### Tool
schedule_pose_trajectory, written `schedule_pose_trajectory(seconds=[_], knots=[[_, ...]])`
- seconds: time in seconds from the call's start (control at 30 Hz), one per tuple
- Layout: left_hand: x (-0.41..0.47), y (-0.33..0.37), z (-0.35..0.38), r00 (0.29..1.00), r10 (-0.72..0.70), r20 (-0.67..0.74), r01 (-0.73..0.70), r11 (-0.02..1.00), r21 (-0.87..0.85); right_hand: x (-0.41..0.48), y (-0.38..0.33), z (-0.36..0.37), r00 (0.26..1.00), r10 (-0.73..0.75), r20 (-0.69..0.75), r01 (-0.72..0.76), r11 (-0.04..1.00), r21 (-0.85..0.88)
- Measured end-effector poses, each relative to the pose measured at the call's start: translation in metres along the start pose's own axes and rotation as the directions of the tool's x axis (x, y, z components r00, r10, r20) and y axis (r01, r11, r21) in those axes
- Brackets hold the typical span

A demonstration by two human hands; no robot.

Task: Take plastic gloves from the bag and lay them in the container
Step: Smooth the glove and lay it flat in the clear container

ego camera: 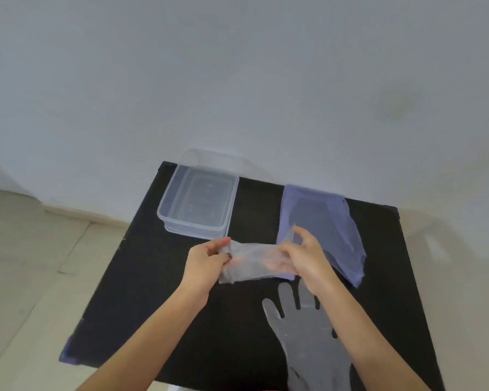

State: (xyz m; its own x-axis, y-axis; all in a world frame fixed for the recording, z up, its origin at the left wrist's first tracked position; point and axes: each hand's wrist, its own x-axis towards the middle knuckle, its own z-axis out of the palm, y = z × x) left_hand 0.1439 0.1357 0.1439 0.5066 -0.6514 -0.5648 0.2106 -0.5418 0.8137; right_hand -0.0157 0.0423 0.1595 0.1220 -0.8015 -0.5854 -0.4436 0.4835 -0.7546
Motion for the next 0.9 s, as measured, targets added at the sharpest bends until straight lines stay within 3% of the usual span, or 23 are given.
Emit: schedule_pose_trajectory(seconds=[0.1,0.23,0.3,0.5,0.7,0.8,0.9], knots=[[0.017,0.025,-0.035,0.995,0.014,0.101,-0.013,1.0,-0.008,-0.006,-0.02,0.022,0.984,-0.14,-0.11,0.137,0.99,-0.036],[0.041,0.063,-0.074,0.986,0.032,0.166,-0.022,0.998,-0.057,-0.013,-0.051,0.045,0.966,-0.218,-0.139,0.225,0.973,0.039],[0.054,0.083,-0.09,0.98,0.057,0.192,-0.046,0.997,-0.064,-0.011,-0.066,0.055,0.962,-0.222,-0.157,0.236,0.968,0.081],[0.08,0.135,-0.115,0.951,0.022,0.307,0.066,0.96,-0.271,0.01,-0.103,0.075,0.959,-0.219,-0.18,0.247,0.958,0.147],[0.121,0.159,-0.121,0.943,-0.006,0.332,0.076,0.977,-0.198,0.045,-0.13,0.095,0.936,-0.182,-0.302,0.194,0.981,0.012],[0.138,0.168,-0.119,0.944,0.009,0.331,0.047,0.986,-0.159,0.06,-0.139,0.103,0.927,-0.194,-0.319,0.204,0.979,-0.003],[0.155,0.176,-0.119,0.947,-0.056,0.316,0.116,0.978,-0.173,0.074,-0.145,0.108,0.934,-0.199,-0.297,0.21,0.978,0.008]])
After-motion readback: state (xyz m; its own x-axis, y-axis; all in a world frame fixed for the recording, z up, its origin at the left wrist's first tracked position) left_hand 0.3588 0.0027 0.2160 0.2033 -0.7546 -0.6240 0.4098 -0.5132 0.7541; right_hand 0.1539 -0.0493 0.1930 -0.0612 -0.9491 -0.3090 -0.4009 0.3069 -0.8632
